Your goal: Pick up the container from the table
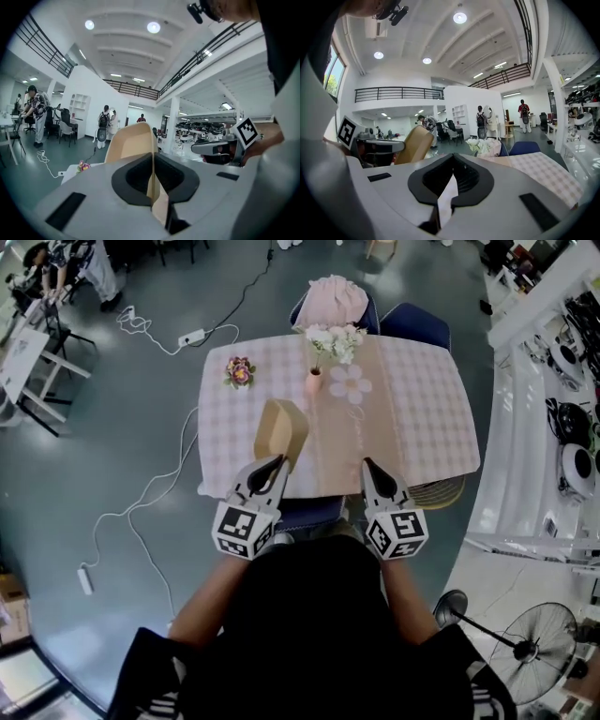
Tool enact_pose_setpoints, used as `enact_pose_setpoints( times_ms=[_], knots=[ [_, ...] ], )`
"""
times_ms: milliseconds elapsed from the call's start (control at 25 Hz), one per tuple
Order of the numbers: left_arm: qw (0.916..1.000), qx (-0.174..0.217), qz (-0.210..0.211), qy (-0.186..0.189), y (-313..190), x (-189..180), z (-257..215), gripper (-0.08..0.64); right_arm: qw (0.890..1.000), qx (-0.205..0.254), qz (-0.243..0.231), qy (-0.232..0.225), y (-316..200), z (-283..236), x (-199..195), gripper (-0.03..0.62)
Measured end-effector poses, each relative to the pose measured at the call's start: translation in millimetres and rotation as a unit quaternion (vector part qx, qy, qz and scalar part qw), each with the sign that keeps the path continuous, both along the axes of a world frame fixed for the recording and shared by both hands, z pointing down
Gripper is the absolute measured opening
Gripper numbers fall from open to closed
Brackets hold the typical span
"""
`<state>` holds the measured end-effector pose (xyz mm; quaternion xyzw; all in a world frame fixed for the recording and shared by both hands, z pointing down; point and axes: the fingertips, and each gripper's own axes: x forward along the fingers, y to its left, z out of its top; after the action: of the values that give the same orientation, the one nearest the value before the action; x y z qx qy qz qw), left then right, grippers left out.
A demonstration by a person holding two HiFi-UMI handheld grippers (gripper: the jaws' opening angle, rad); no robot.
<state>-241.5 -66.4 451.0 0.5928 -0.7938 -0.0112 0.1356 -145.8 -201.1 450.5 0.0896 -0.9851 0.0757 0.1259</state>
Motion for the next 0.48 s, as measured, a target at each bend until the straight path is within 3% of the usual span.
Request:
enact_pose_setpoints(
  times_ms=[480],
  knots=[
    [0.9991, 0.029, -0.025, -0.016, 37.4, -7.2, -19.2, 0.015, 0.998, 0.055, 0.009, -0.015, 14.7, -30.2, -4.5, 0.000]
  ],
)
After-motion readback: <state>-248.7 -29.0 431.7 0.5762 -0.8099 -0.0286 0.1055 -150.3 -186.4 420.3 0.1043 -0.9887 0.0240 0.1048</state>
